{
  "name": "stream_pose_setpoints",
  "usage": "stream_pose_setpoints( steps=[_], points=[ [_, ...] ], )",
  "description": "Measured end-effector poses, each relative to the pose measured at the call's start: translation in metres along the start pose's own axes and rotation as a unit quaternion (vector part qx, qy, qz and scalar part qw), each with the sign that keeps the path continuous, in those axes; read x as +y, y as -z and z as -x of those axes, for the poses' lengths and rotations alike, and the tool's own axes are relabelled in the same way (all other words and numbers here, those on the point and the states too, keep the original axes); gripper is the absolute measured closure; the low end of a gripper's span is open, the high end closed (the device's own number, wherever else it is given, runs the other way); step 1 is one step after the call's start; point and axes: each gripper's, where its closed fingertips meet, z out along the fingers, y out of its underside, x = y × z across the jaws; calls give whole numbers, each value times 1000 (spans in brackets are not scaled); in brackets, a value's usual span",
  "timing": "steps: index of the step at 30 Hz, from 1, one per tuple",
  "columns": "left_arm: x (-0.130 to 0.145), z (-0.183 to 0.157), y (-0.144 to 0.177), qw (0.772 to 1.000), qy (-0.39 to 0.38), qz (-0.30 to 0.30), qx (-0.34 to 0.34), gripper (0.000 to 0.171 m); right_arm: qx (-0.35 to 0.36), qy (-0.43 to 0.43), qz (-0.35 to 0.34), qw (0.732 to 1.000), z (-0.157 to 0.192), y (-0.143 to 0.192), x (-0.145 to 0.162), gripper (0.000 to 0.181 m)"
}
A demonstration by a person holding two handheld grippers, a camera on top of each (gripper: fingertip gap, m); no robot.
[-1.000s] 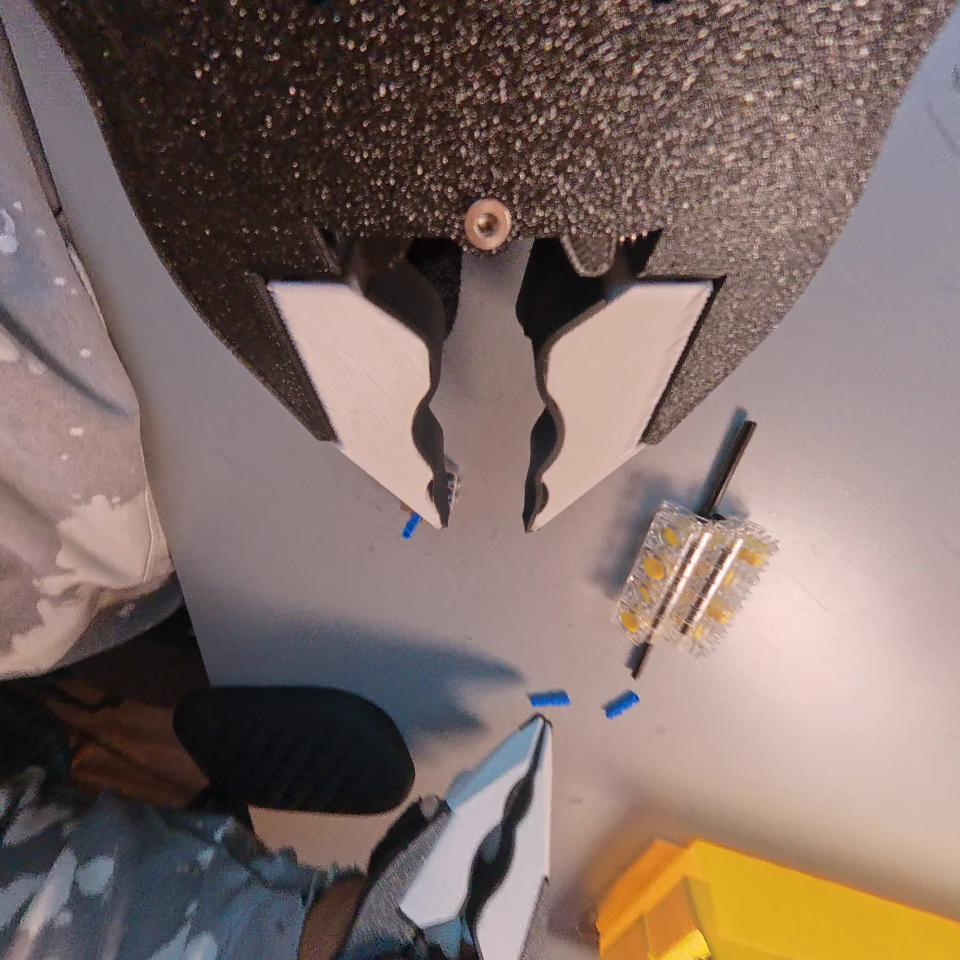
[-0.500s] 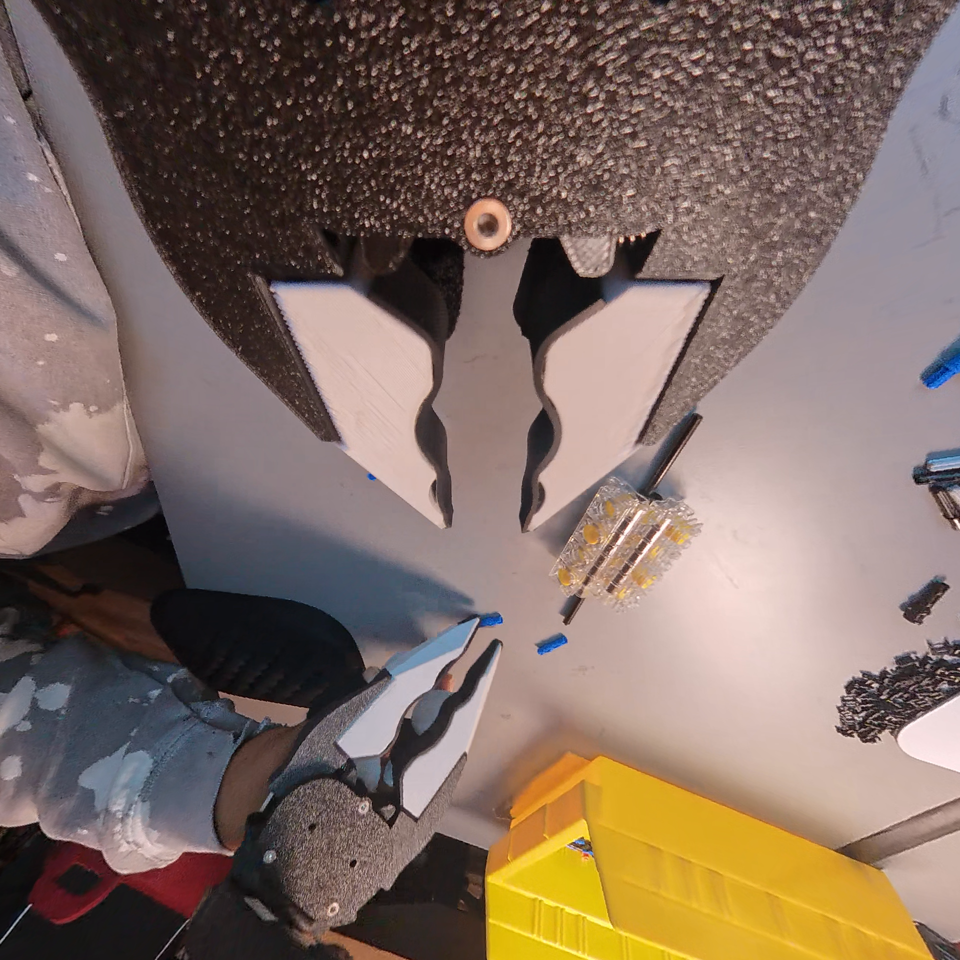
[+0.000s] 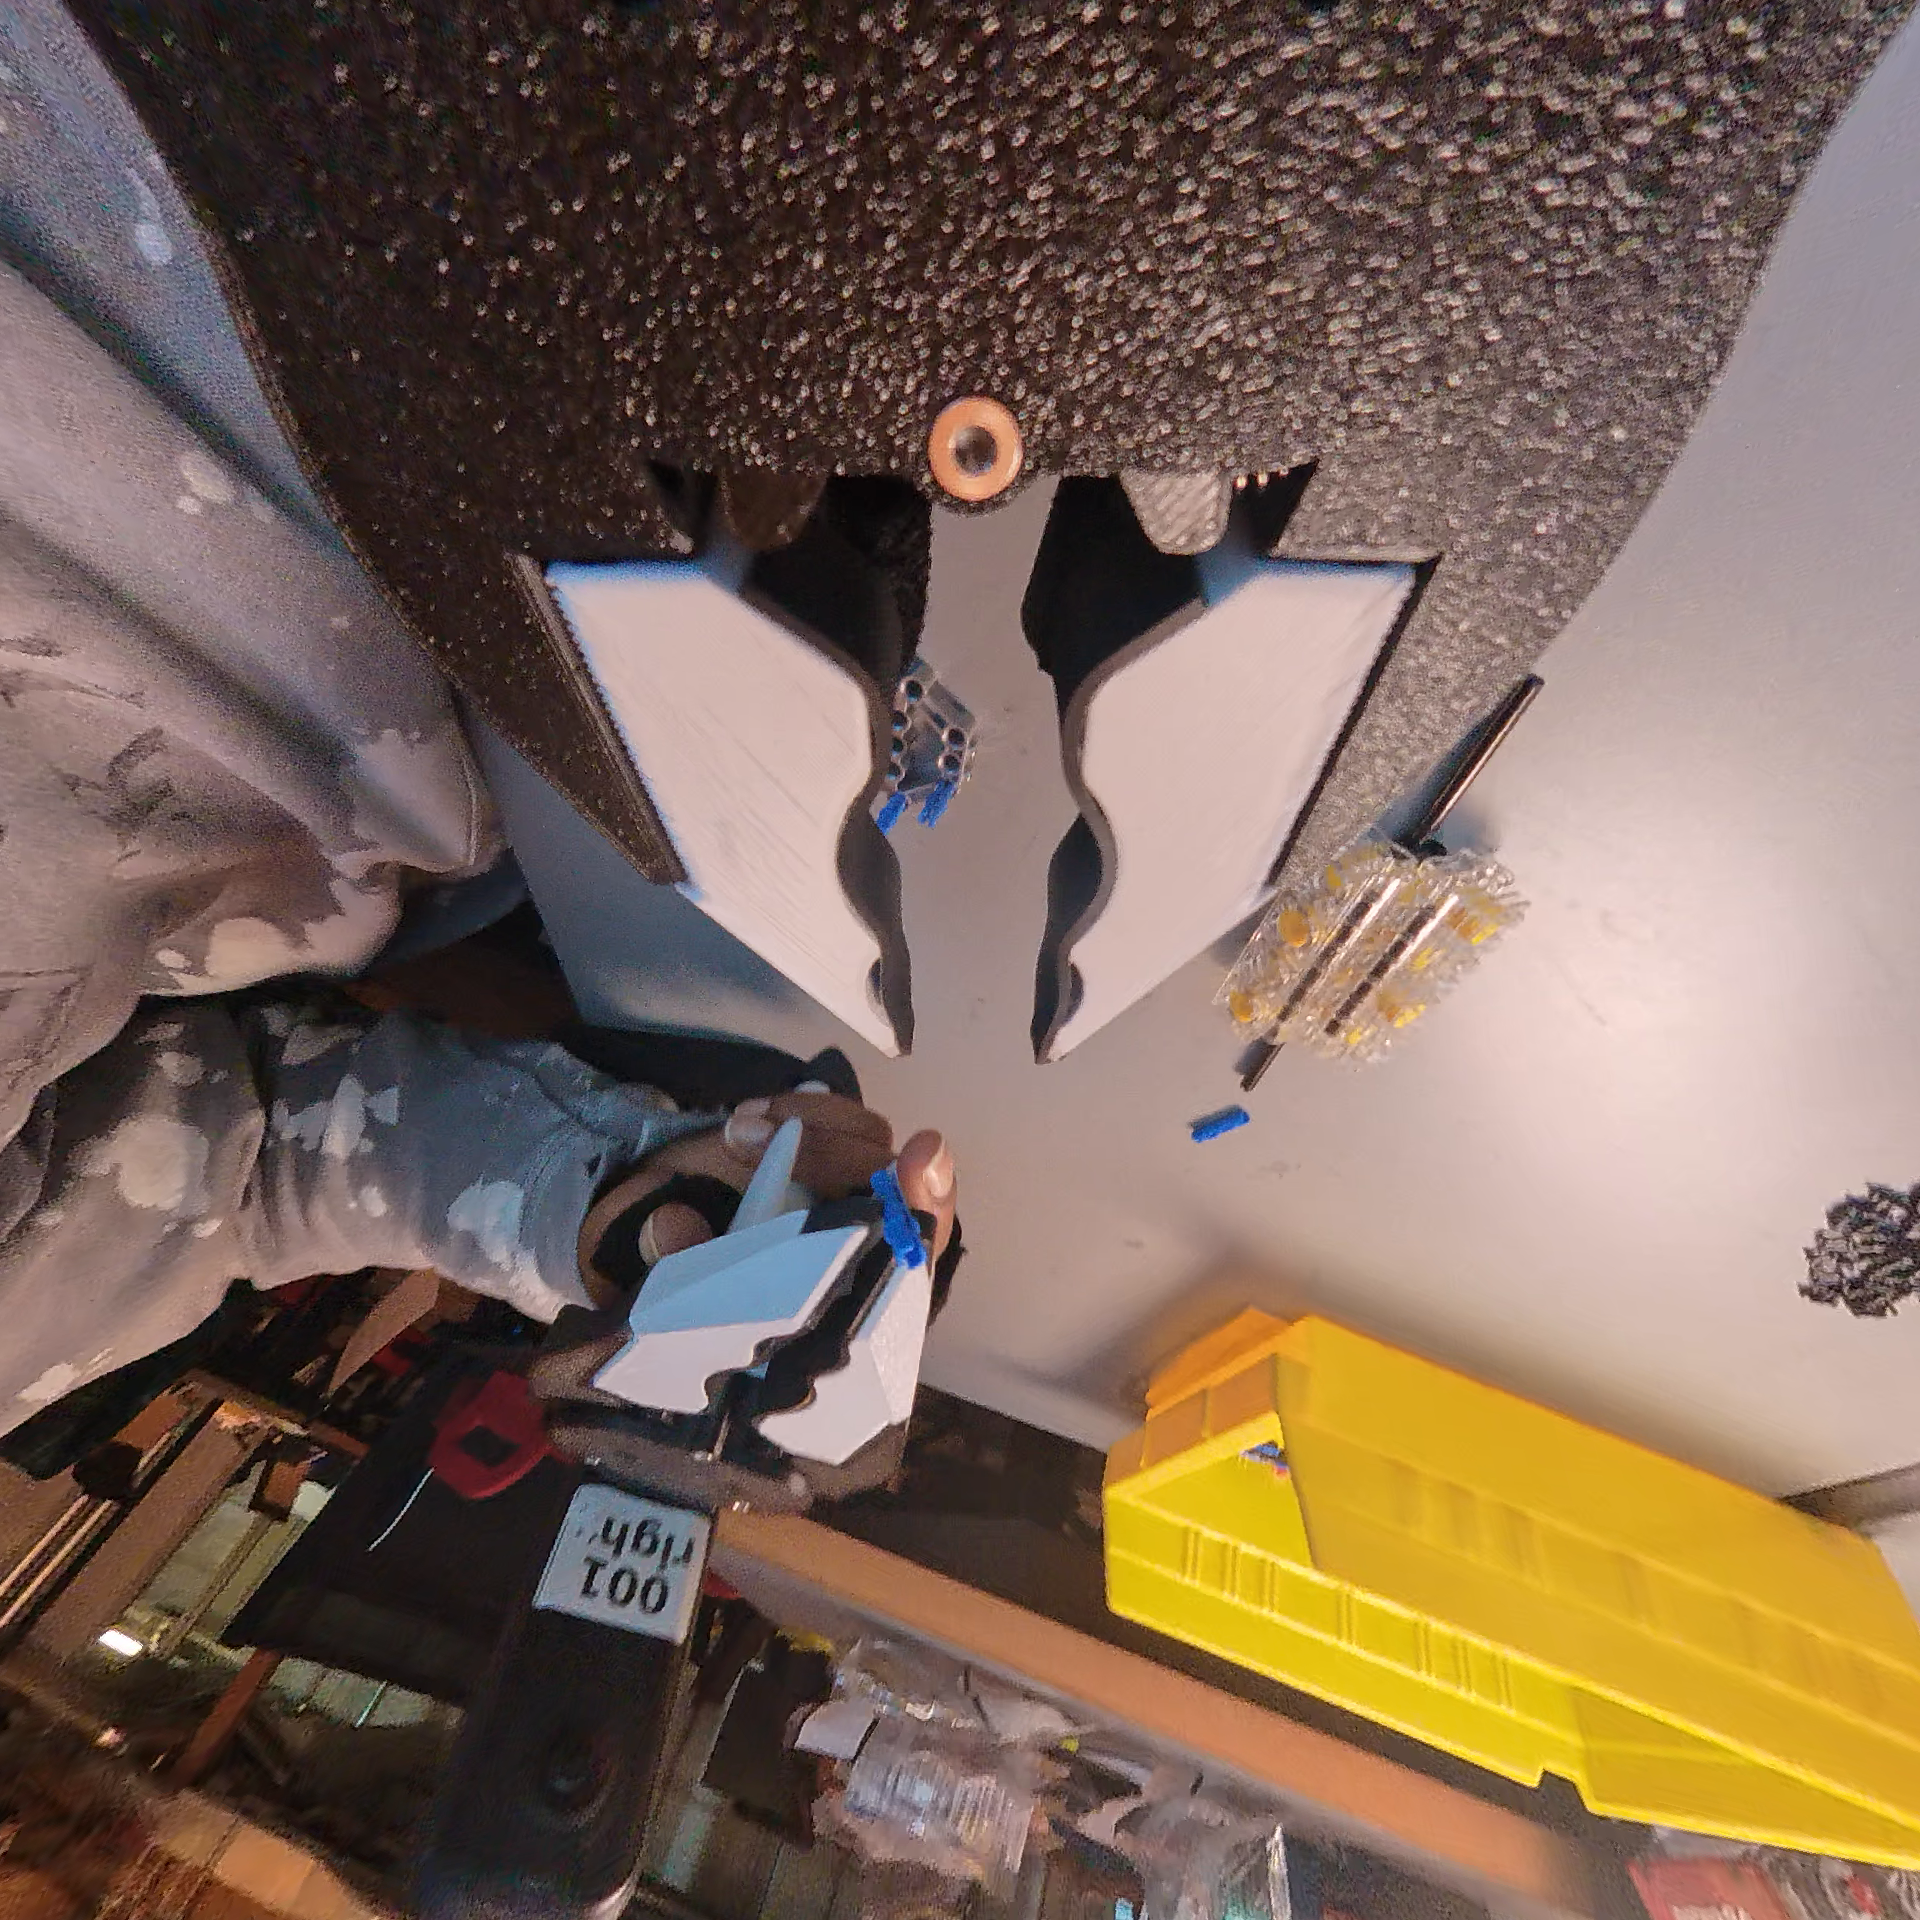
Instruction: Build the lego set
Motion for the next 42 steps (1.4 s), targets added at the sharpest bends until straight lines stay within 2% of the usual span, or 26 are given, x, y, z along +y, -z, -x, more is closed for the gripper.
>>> stream_pose_setpoints(
  steps=[3, 5, 9, 13, 18, 20, 24, 28, 32, 36, 42],
  points=[
    [-13, -15, 4, 999, -7, -32, 34, 152, -24, -49, -85, 995, 16, -9, -25, 179],
    [-20, -22, 7, 998, -12, -50, 48, 155, -33, -67, -116, 990, 22, -14, -32, 180],
    [-31, -25, 14, 995, -11, -78, 55, 168, -25, -60, -120, 991, 23, -23, -26, 179],
    [-30, -18, 16, 997, -12, -70, 41, 168, -19, -59, -114, 991, 18, -21, -20, 181],
    [-17, -14, 12, 998, -45, -25, 18, 169, -7, -25, -70, 997, 14, -18, -7, 181],
    [-9, -12, 10, 998, -65, 2, 6, 169, -13, -14, -43, 999, 14, -17, -3, 171],
    [15, -6, 4, 989, -127, 76, -24, 169, -53, 52, 71, 995, 20, -15, 17, 164],
    [38, -8, -3, 975, -170, 143, -28, 169, -83, 163, 197, 963, 23, -12, 41, 164],
    [51, -12, -5, 967, -184, 174, -19, 169, -119, 240, 268, 926, 28, -12, 58, 169],
    [55, -14, -5, 964, -188, 187, -13, 169, -139, 283, 309, 897, 29, -13, 70, 173],
    [61, -14, -4, 961, -187, 205, -10, 169, -154, 303, 319, 885, 32, -15, 75, 176]
  ],
)
